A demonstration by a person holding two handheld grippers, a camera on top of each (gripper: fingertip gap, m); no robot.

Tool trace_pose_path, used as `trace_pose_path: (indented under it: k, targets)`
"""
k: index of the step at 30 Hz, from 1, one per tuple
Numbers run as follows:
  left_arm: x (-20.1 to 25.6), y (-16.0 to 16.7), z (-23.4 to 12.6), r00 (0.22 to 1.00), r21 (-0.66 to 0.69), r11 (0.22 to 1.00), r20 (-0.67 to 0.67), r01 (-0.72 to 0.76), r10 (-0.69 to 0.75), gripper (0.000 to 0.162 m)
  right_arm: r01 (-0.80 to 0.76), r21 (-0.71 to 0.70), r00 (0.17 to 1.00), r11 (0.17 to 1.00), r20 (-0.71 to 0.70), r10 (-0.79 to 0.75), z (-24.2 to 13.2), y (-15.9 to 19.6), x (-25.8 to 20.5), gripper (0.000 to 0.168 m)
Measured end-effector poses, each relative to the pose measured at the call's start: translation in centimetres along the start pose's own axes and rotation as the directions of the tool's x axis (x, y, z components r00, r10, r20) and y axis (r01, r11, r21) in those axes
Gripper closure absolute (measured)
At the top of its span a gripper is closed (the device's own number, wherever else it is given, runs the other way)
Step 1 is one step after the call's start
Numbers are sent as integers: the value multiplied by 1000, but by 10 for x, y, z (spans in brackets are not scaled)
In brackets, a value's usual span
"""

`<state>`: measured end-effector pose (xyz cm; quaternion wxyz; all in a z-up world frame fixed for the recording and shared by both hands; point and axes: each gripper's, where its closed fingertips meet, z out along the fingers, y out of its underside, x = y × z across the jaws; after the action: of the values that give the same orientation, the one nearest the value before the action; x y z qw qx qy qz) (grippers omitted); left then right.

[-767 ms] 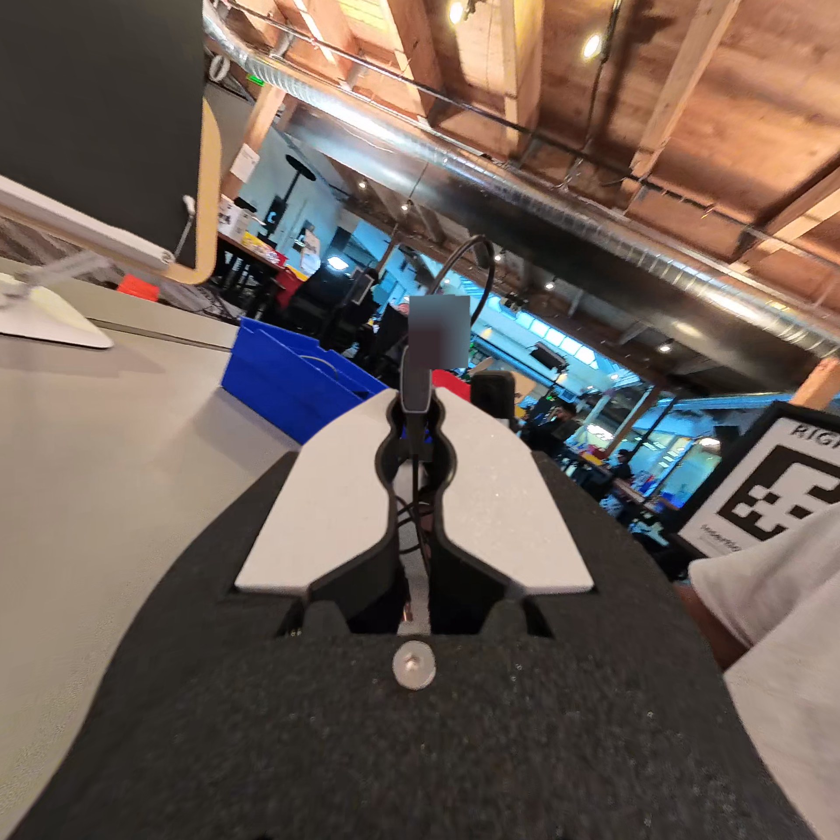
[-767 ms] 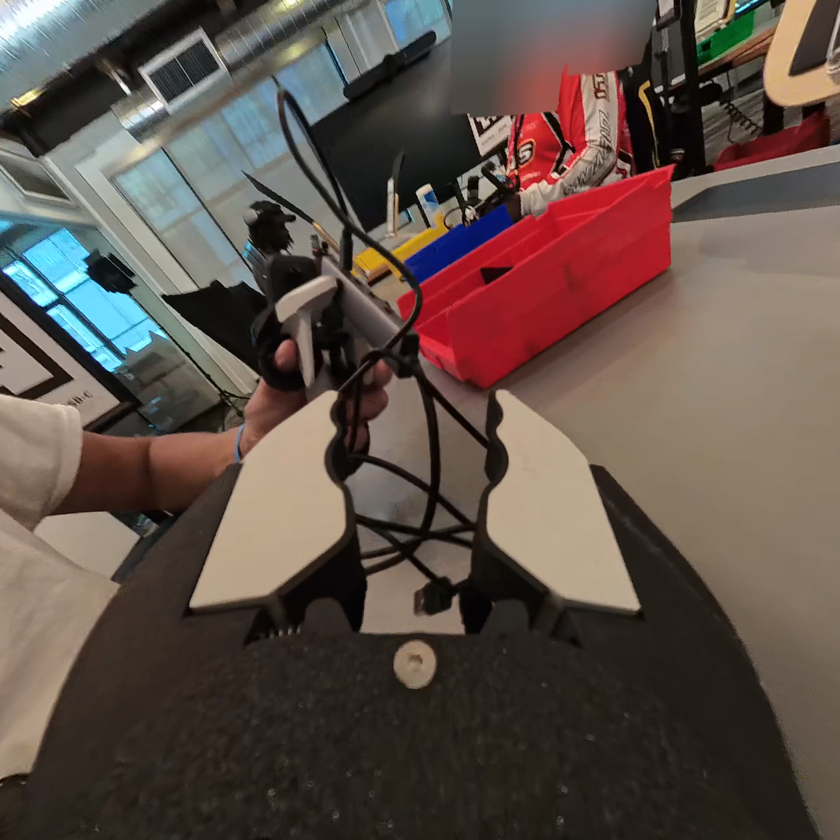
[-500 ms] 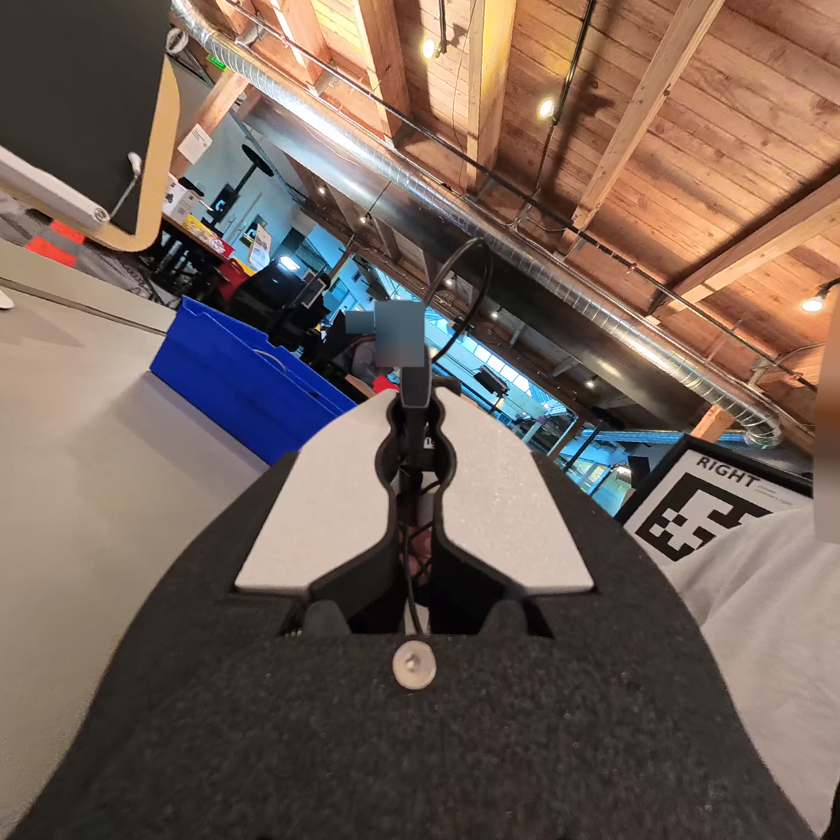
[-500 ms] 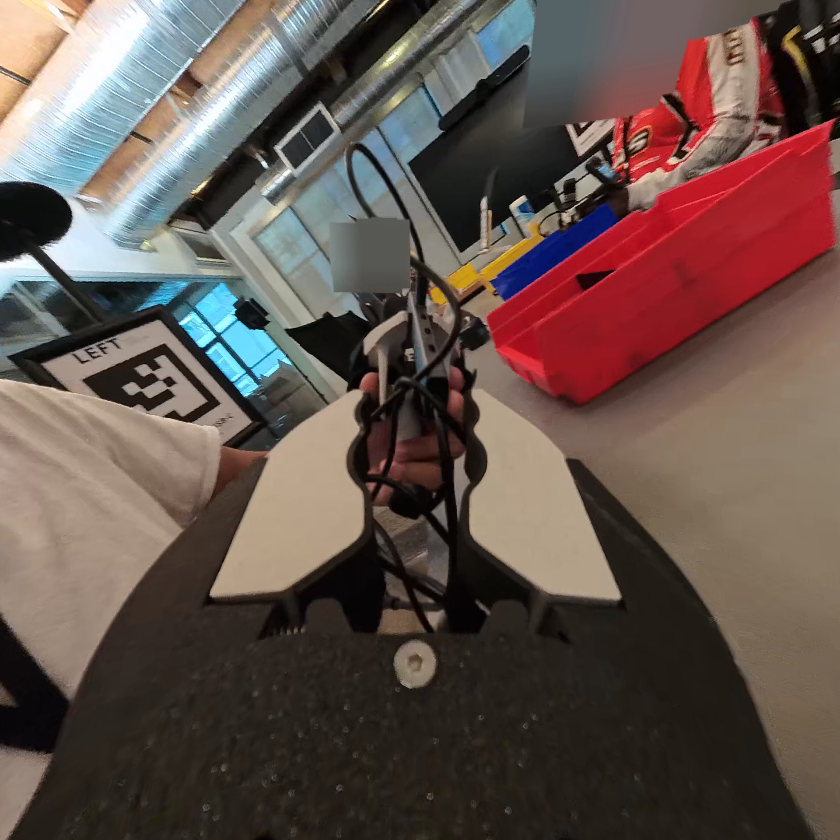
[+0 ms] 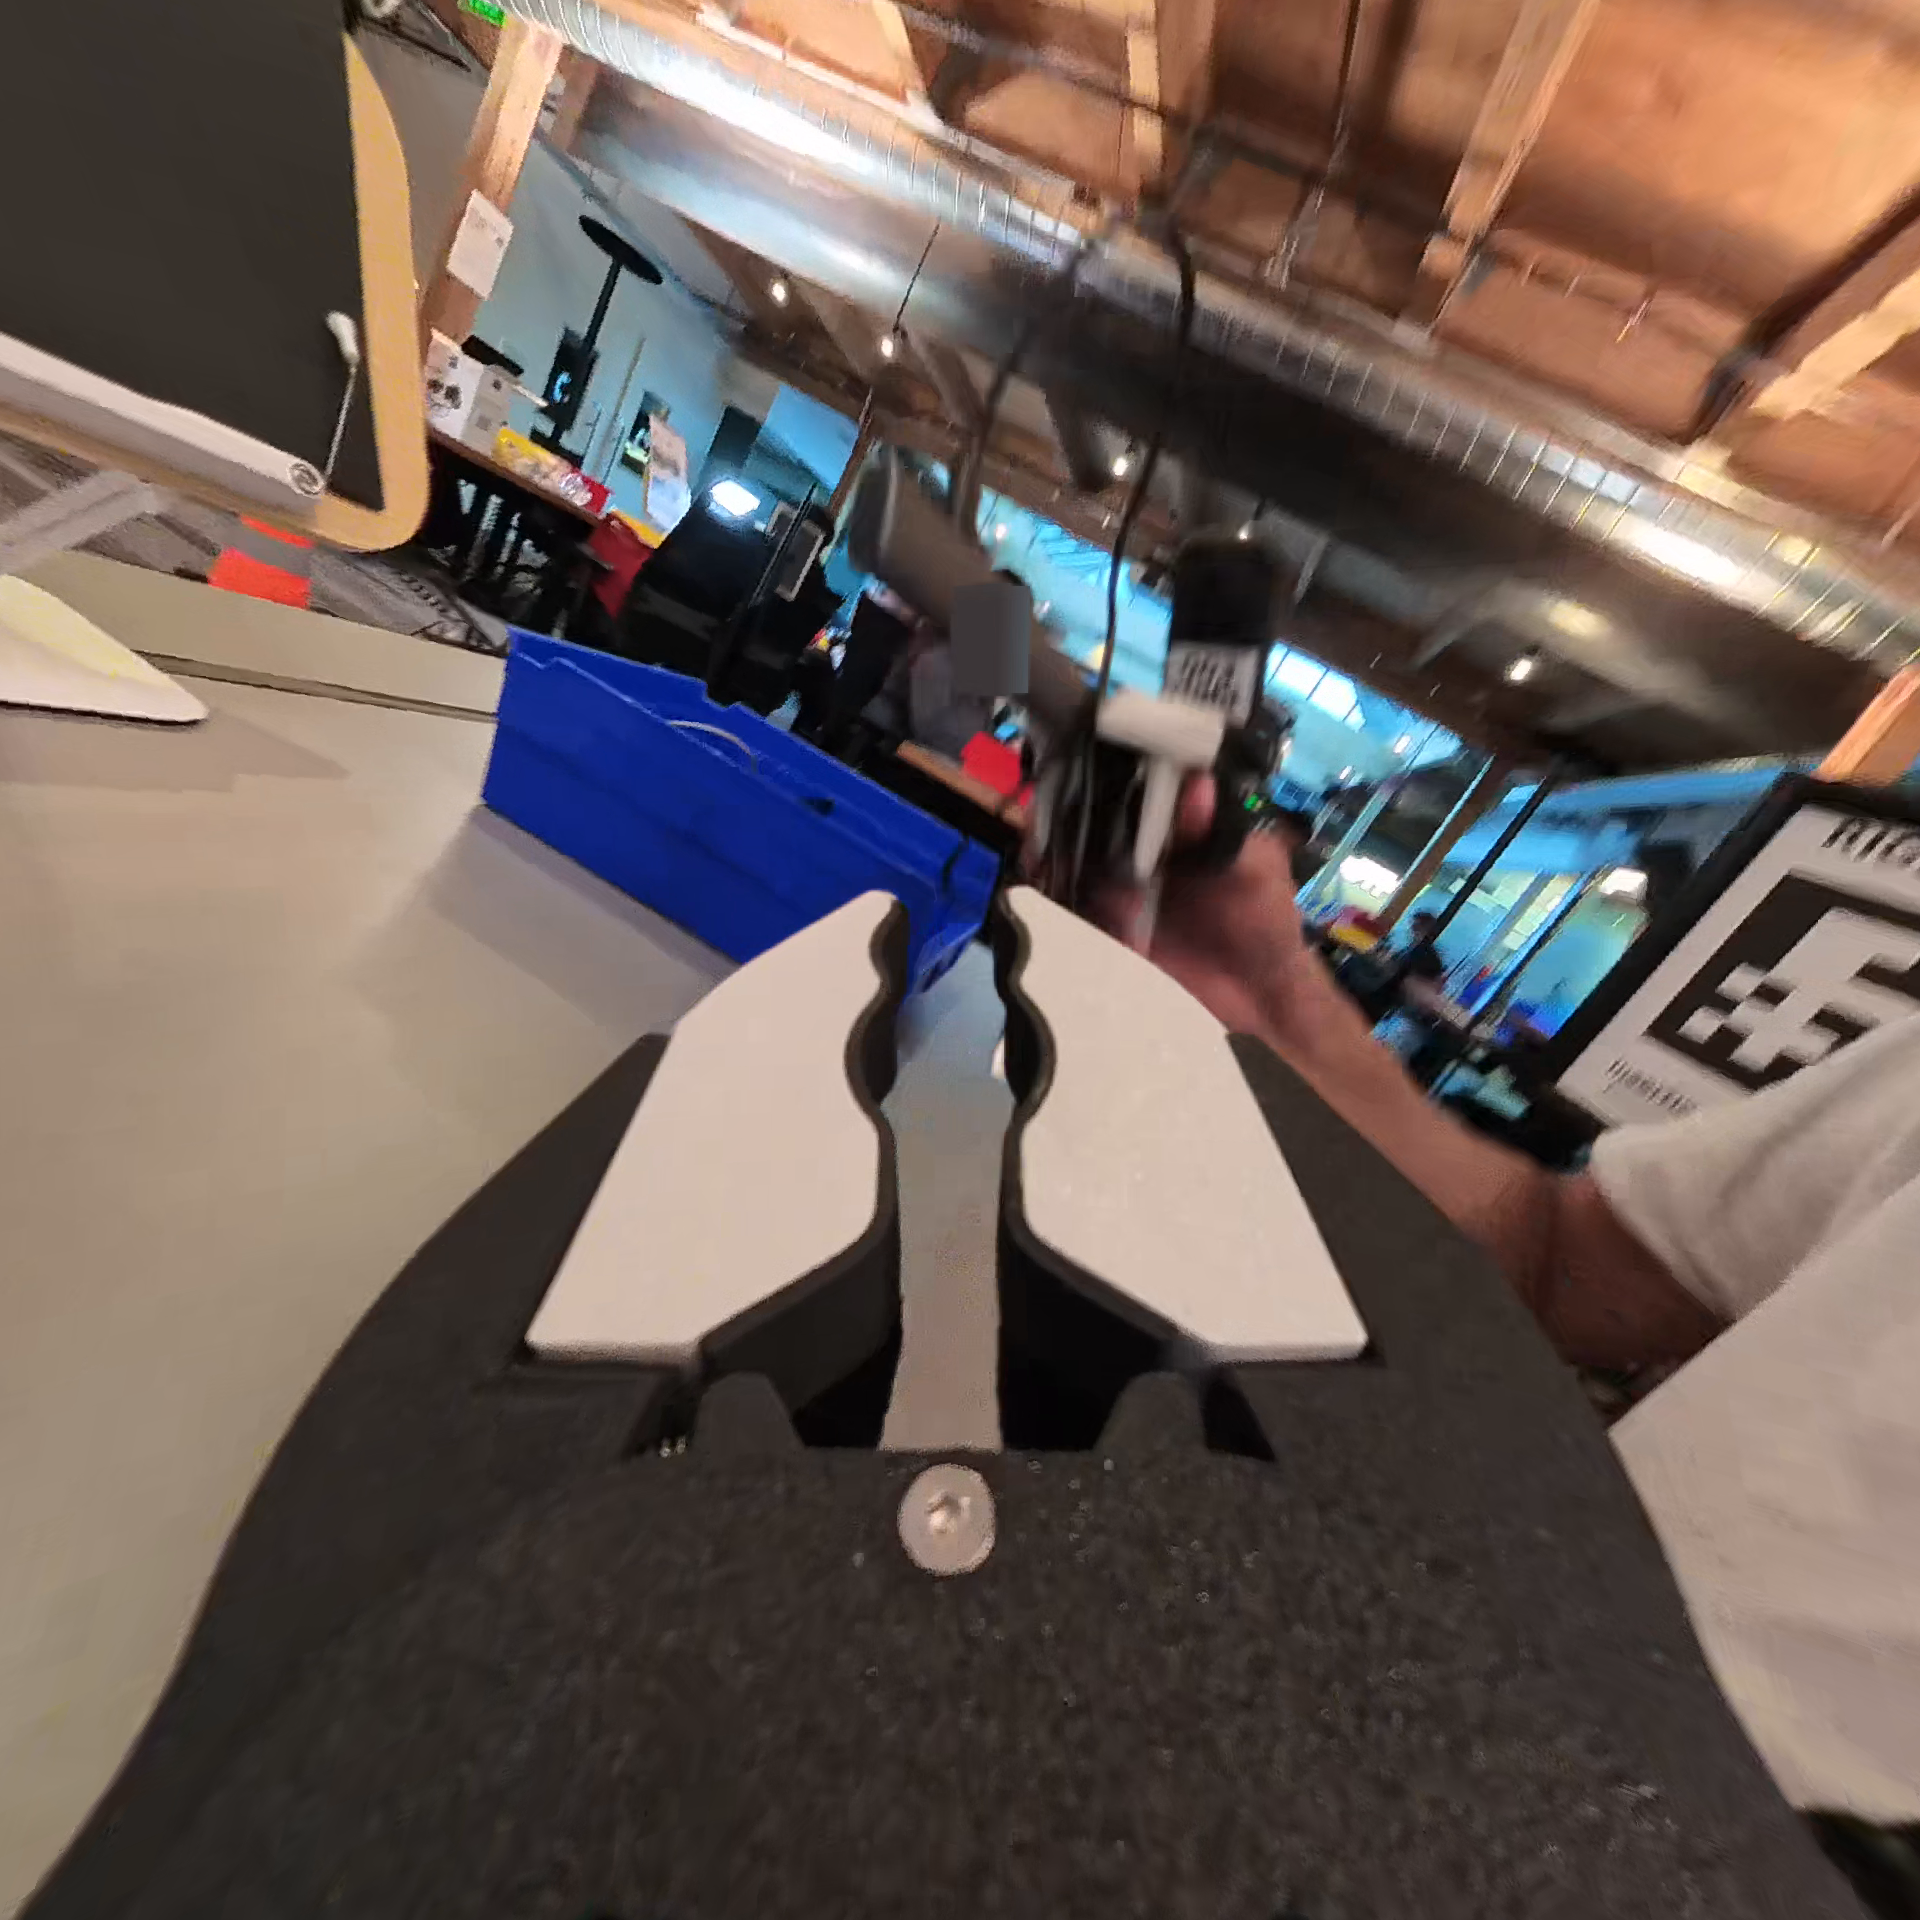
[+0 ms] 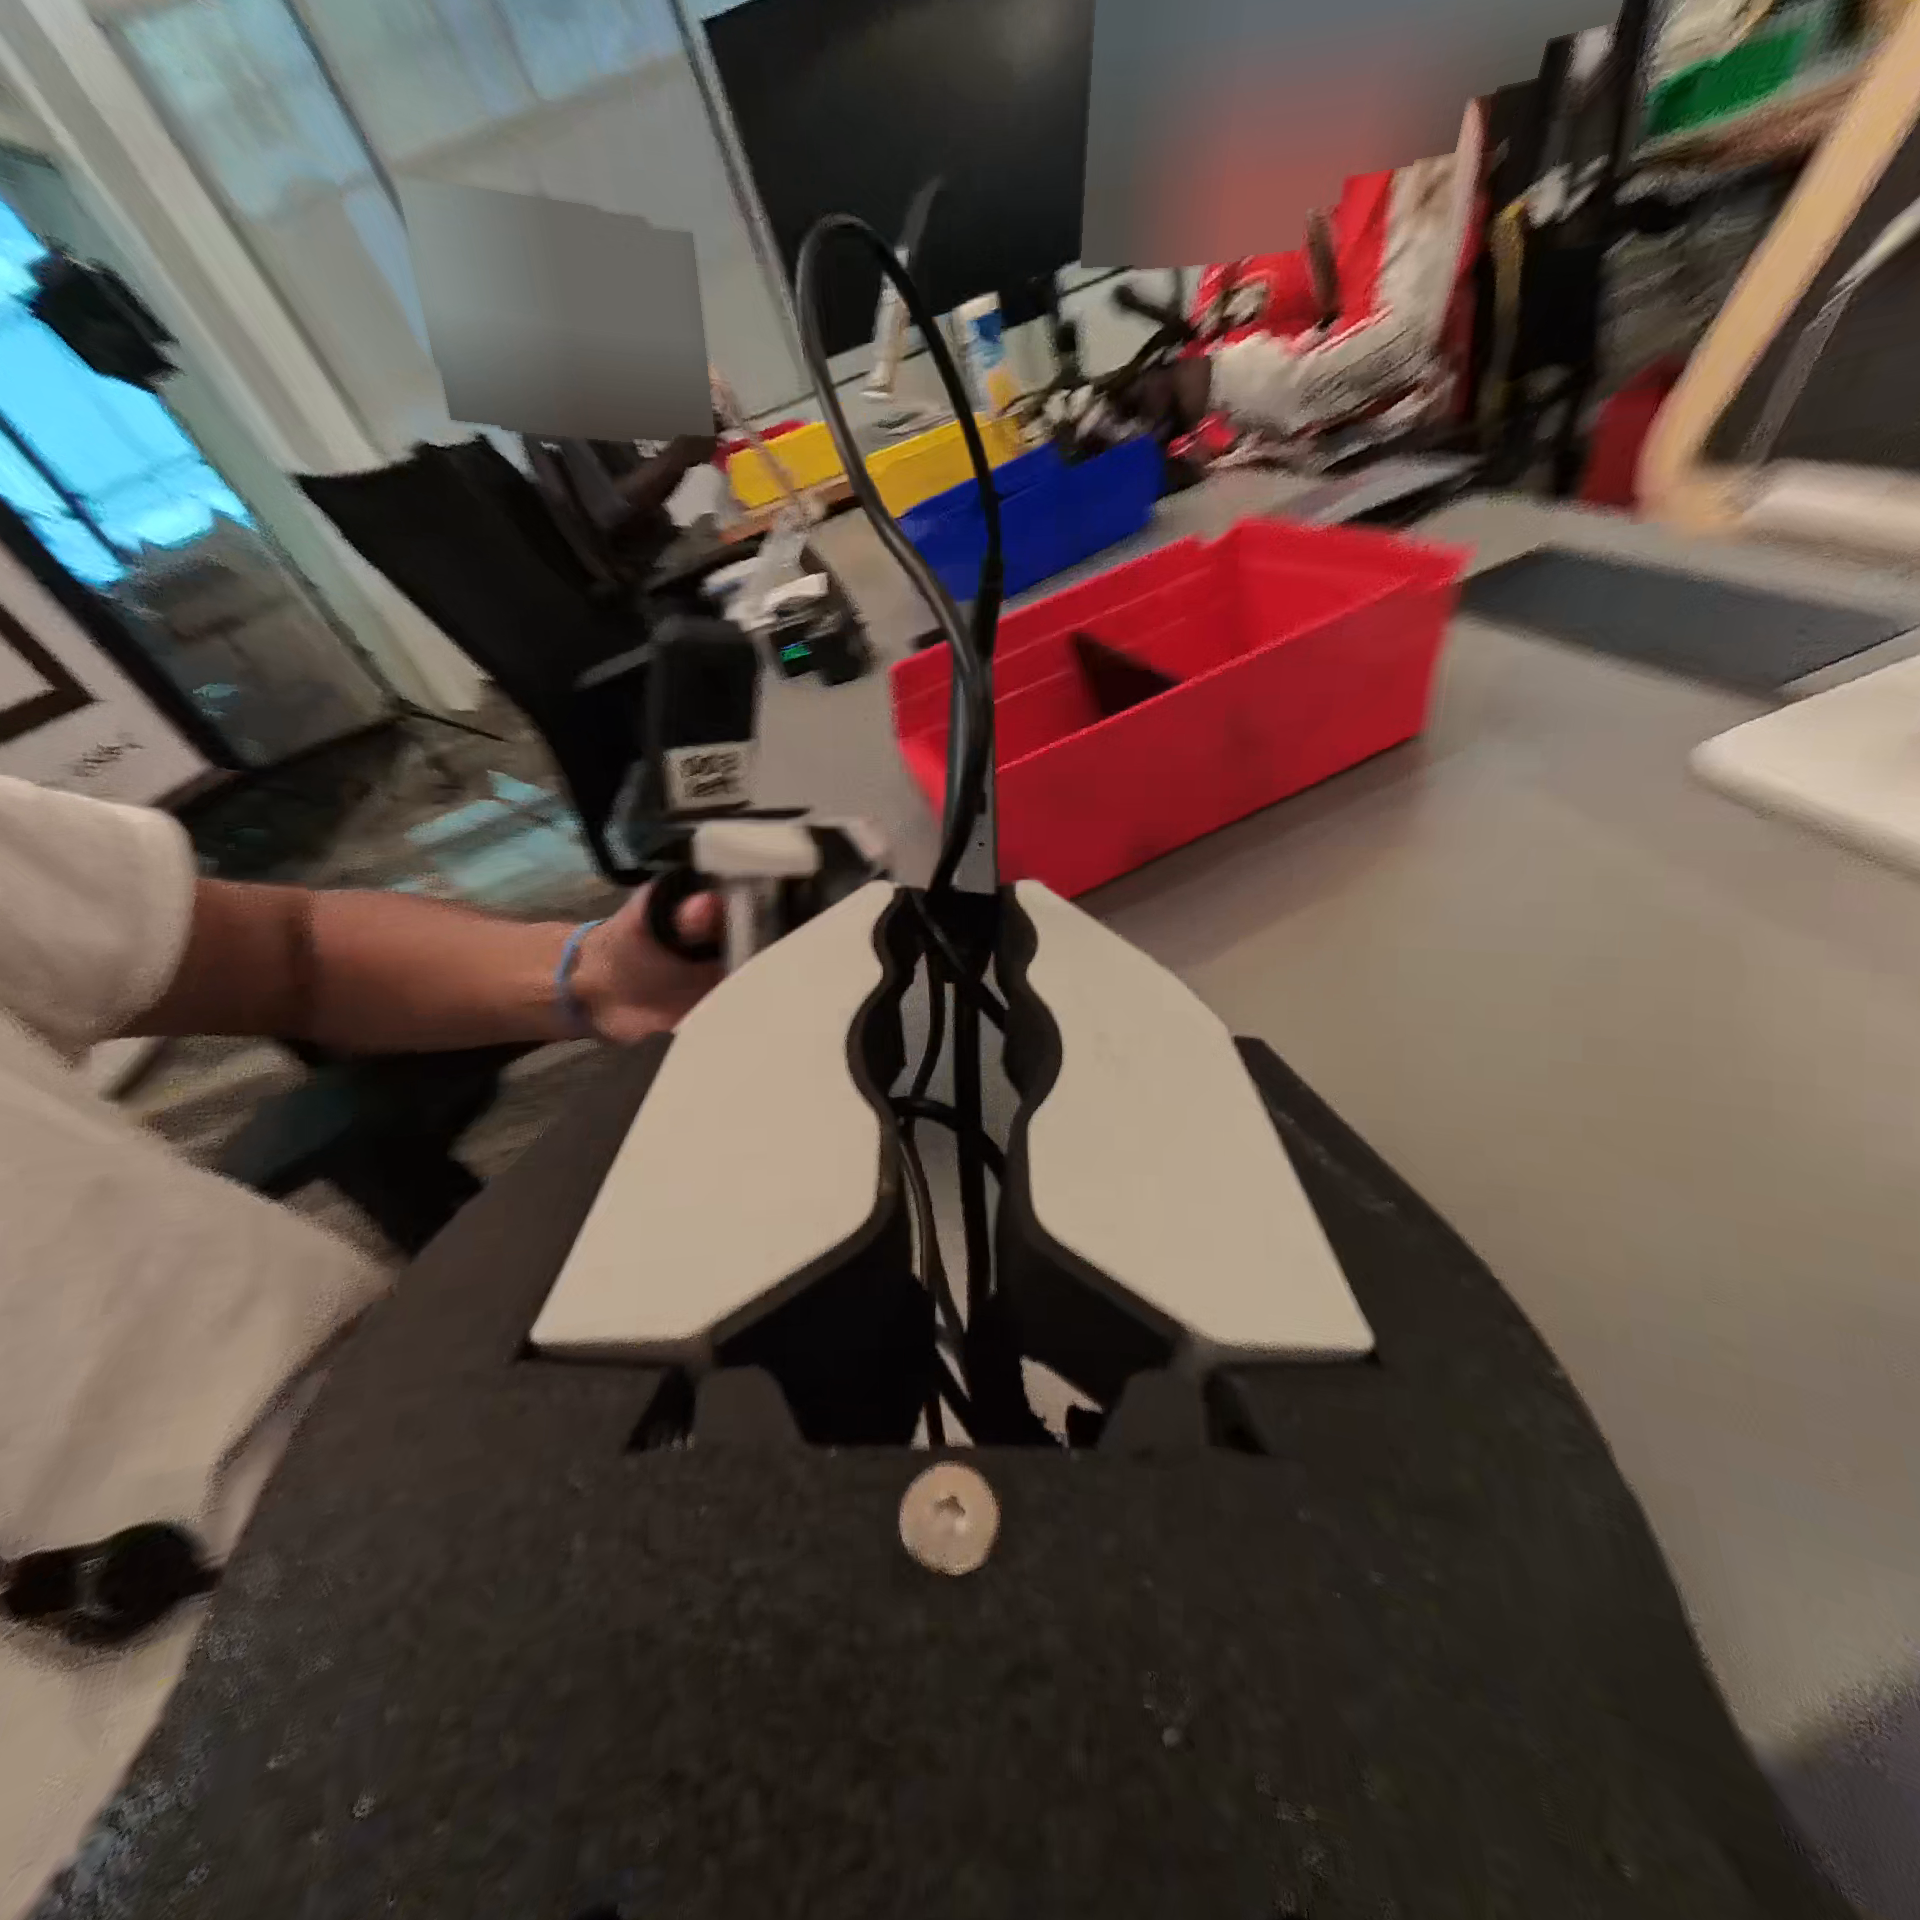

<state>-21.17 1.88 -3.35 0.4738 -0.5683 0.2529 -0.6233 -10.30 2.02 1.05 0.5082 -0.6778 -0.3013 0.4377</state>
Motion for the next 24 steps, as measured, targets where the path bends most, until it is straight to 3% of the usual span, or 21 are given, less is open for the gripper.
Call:
trace_pose_path:
  k: [3,6,10,13,16,19,22,24]
  targets:
    - [3,-2,-7,996,-11,996,18,-92,92,157,197,32,968,980,-168,-189,-40,-66,27,153]
    - [6,-7,-9,993,7,993,22,-116,115,162,371,-29,866,928,-350,-357,-86,-129,71,153]
    - [2,-5,-9,997,-2,997,22,-78,78,162,455,2,801,890,-437,-409,-127,-178,144,153]
    - [0,0,-7,999,-20,999,12,-44,44,162,458,-28,811,888,-396,-430,-127,-147,210,153]
    - [5,5,-6,999,-40,999,-6,-35,35,162,294,-107,860,950,-404,-311,-131,-87,272,153]
    - [9,5,-8,997,-48,995,-6,-83,82,162,128,-197,890,972,-410,-201,-142,-41,303,150]
    - [6,7,-8,990,-68,988,10,-137,138,162,-50,-327,881,944,-460,-113,-155,-5,322,152]
    - [4,9,-6,991,-74,989,9,-131,132,162,-104,-374,883,921,-462,-88,-157,2,325,152]
